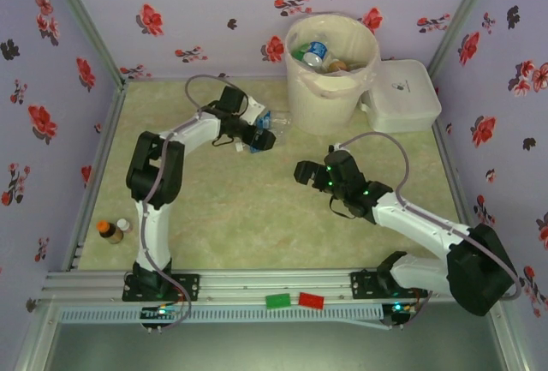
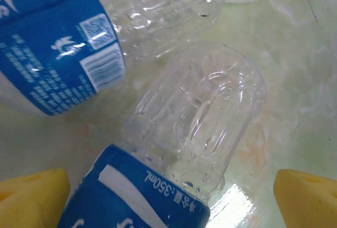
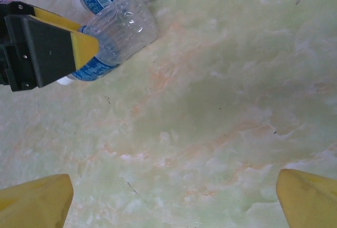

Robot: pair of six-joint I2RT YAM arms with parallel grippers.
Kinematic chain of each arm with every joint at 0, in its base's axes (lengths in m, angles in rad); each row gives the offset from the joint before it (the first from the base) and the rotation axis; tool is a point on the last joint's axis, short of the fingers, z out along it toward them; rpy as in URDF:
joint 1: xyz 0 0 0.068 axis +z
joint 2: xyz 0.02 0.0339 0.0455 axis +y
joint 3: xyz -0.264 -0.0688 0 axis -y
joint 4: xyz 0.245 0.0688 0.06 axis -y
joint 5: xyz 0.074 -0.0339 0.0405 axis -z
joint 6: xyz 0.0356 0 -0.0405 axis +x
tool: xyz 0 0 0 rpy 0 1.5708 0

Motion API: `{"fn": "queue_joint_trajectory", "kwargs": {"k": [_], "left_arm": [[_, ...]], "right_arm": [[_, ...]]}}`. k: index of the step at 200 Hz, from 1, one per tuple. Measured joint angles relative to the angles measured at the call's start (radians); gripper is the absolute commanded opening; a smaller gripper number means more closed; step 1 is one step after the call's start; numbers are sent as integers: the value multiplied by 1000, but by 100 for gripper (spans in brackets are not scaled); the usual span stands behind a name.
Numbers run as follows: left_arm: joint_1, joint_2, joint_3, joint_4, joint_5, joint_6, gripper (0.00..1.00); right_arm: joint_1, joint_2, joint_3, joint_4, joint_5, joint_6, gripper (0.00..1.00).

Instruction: Put the plastic bottles in the bin

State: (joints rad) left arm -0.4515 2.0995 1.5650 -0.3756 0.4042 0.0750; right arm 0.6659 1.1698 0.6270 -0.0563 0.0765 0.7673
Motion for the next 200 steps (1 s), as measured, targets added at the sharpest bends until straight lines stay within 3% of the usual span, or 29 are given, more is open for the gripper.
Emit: {"fn": "queue_joint_trajectory", "kwargs": {"k": [106, 157, 200], "left_arm": [[-126, -84, -162, -11, -126, 1, 97], [-148, -76, -163, -9, -176, 15, 78], [-169, -68, -168, 12, -188, 20, 51]], "right_arm": [[0, -2, 0, 0, 6, 0, 100], [0, 2, 5, -3, 13, 0, 100], [0, 2, 8, -14, 22, 3, 100]]}}
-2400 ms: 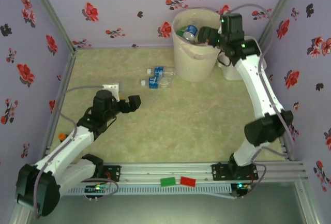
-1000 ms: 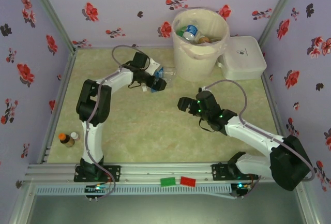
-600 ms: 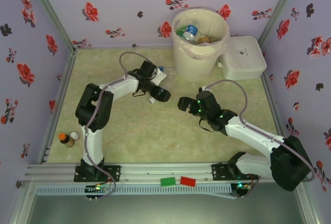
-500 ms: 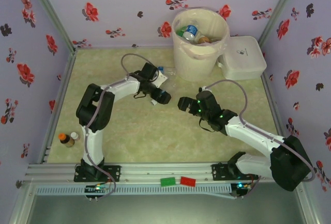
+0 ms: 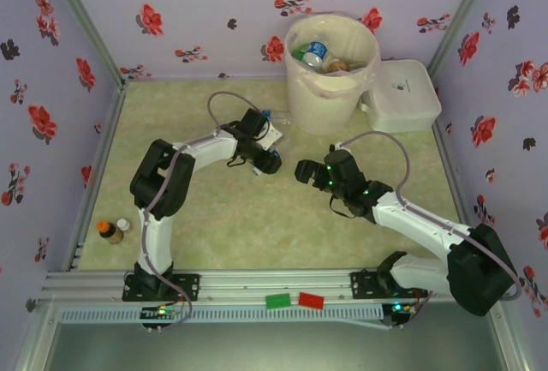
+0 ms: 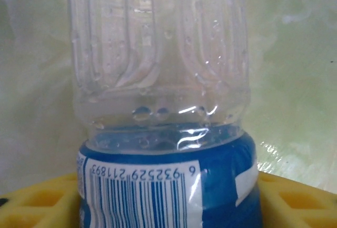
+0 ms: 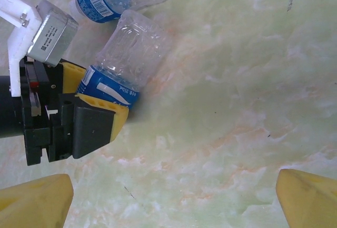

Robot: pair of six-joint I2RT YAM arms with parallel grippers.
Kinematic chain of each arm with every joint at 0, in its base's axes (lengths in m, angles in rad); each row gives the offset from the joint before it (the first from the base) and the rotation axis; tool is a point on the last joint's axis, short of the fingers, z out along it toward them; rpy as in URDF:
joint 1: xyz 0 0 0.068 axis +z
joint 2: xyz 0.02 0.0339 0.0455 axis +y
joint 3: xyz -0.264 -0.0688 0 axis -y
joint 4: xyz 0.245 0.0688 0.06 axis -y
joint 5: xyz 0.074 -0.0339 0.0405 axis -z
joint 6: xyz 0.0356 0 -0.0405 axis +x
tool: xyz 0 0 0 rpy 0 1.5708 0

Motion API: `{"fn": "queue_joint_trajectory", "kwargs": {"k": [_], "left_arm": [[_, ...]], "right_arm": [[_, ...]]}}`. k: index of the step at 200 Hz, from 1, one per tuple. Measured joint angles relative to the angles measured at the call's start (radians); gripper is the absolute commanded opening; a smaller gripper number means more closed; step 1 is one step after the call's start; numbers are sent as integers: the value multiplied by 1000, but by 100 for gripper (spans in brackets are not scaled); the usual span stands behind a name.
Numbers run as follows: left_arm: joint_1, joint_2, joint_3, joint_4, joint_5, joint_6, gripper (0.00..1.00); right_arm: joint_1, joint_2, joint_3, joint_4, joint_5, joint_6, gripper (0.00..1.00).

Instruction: Put the plastic bottles in the bin

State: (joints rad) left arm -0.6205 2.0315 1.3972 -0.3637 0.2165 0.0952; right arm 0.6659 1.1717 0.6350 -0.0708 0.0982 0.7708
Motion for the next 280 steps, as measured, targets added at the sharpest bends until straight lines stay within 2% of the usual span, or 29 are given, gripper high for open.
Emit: {"fn": "queue_joint_trajectory", "kwargs": {"k": [26, 68, 106, 141, 185, 206, 280], "left_arm": [[-10, -5, -21, 49, 0, -5, 45], [-36, -128, -220, 180, -8, -47, 45], [-84, -328, -427, 315, -3, -178, 46], [-111, -494, -537, 487, 33, -316, 47], [-114, -557, -566, 617, 91, -416, 47], [-114, -558, -566, 640, 130, -434, 47], [-145, -560, -566, 640, 207, -440, 49]], "right_arm": [[0, 0, 0, -3, 4, 13, 100], [0, -19, 0, 9, 3, 51, 100], [0, -37, 0, 101, -25, 73, 100], [0, -16, 0, 229, -94, 76, 100], [0, 43, -1, 395, -200, 78, 97], [0, 58, -2, 450, -230, 79, 90], [0, 74, -15, 503, -242, 94, 79]]}}
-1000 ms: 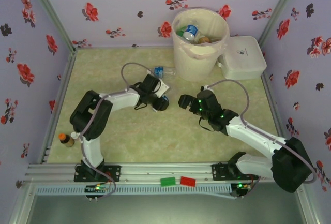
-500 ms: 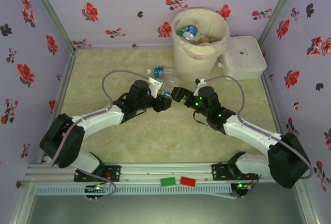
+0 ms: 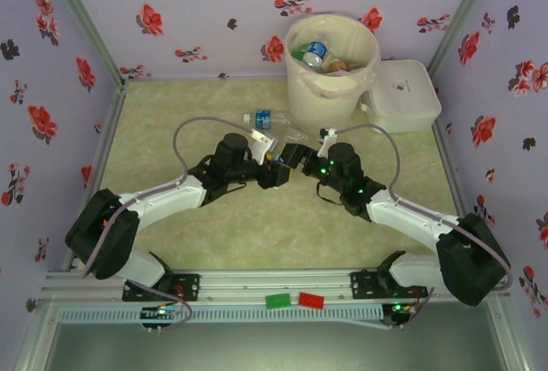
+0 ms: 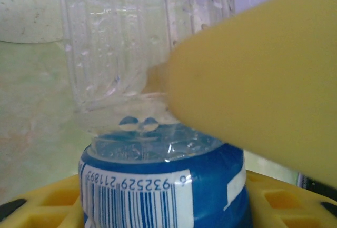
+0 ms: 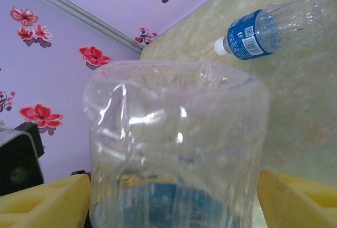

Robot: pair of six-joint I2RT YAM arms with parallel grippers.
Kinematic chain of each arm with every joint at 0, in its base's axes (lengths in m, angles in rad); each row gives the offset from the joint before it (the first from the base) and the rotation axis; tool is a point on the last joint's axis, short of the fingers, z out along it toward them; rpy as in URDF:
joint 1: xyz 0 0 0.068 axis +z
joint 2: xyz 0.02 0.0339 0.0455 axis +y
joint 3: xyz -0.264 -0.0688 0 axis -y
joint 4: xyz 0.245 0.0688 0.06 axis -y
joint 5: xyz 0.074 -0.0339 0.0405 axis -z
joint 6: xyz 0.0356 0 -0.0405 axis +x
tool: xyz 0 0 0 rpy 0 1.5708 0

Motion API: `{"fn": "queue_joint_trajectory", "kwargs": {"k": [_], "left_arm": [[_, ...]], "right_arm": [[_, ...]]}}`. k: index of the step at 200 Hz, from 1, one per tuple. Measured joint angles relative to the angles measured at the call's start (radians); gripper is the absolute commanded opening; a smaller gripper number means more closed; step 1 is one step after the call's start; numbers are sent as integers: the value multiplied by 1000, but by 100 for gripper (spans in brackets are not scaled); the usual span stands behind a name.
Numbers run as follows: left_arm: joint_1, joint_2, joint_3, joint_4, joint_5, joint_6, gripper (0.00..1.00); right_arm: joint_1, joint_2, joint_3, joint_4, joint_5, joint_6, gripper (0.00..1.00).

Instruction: Put the plastic bottles in the bin

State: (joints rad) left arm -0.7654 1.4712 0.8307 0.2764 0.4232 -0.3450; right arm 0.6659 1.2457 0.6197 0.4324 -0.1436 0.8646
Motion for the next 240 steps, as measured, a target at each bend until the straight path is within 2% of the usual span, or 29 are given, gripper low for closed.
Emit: {"fn": "queue_joint_trajectory", "kwargs": {"k": [32, 46, 58, 79, 98, 140, 158, 204, 240], "left_arm": [[-11, -22, 0, -22, 4, 3, 50], [-11, -31, -1, -24, 0, 3, 54], [-11, -37, -2, -25, -4, 3, 60], [-11, -46, -7, -26, -8, 3, 77], [-14, -60, -16, -23, -7, 0, 86], [-15, -161, -64, -8, -85, 13, 100], [-6, -224, -110, 1, -150, 10, 100], [80, -267, -176, -9, -283, -44, 100], [159, -277, -238, -26, -327, -129, 100]], "right_arm": [[2, 5, 0, 27, -5, 7, 67], [2, 5, 0, 39, -9, 10, 61], [2, 5, 0, 45, -12, 13, 57], [2, 5, 0, 50, -14, 16, 56], [4, 1, 0, 28, -2, 17, 55], [-31, -98, 11, -222, 100, -29, 54], [-80, -160, 44, -349, 129, -69, 53], [-268, -230, 310, -589, 151, -198, 53], [-324, -113, 679, -717, 167, -325, 51]]}}
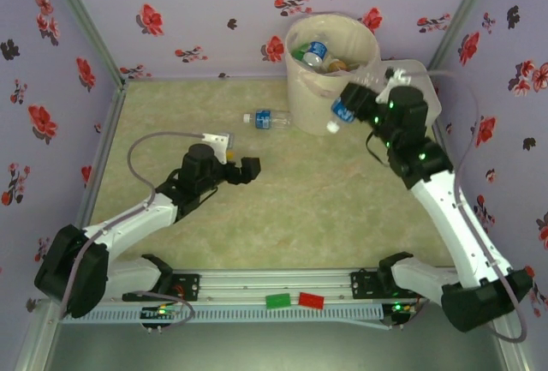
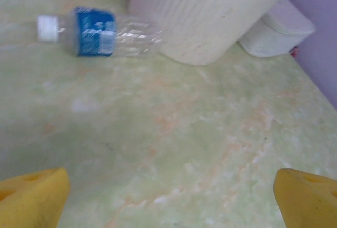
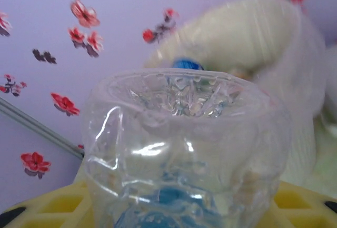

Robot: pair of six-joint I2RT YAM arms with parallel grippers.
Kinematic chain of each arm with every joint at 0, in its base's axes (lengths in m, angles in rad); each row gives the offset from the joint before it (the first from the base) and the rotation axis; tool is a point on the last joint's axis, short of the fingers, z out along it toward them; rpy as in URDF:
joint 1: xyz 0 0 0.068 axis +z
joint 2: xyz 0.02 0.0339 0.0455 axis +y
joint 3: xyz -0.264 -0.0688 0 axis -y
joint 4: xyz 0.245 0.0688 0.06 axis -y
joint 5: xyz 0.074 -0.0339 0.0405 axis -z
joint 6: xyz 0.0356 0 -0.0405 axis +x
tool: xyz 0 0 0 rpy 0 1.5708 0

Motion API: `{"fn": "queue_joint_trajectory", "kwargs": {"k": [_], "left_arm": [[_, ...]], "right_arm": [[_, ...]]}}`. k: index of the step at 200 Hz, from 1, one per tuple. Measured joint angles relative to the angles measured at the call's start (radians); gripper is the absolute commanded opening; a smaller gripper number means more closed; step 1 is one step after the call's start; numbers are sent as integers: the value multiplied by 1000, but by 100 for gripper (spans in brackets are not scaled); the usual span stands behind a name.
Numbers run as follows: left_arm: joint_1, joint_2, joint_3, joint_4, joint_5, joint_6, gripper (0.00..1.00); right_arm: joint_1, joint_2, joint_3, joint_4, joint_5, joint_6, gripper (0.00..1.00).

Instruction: Put the plastic bottles in the bin

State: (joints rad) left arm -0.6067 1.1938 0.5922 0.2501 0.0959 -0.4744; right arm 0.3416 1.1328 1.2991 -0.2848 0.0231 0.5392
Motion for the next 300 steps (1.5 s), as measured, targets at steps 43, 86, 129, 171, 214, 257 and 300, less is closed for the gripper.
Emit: {"fn": "queue_joint_trajectory", "kwargs": {"k": [43, 86, 129, 171, 214, 257, 300], "left_arm": [[34, -105, -90, -50, -11, -40, 100], [49, -223, -121, -104, -23, -44, 100], [56, -351, -180, -152, -40, -44, 100], [60, -413, -211, -175, -45, -44, 100], [71, -399, -203, -184, -52, -31, 100], [113, -305, -106, -198, -61, 18, 100], [150, -110, 50, -169, -60, 84, 100]], "right_arm": [[-57, 277, 422, -58, -6, -59, 49], [-103, 606, 768, -142, -33, -71, 49], [-135, 846, 950, -293, -69, -77, 50], [-139, 914, 986, -396, -92, -80, 70], [-146, 914, 1032, -409, -86, -65, 100], [-150, 870, 1047, -418, -56, -80, 100], [-123, 609, 790, -373, -36, -122, 100]]}}
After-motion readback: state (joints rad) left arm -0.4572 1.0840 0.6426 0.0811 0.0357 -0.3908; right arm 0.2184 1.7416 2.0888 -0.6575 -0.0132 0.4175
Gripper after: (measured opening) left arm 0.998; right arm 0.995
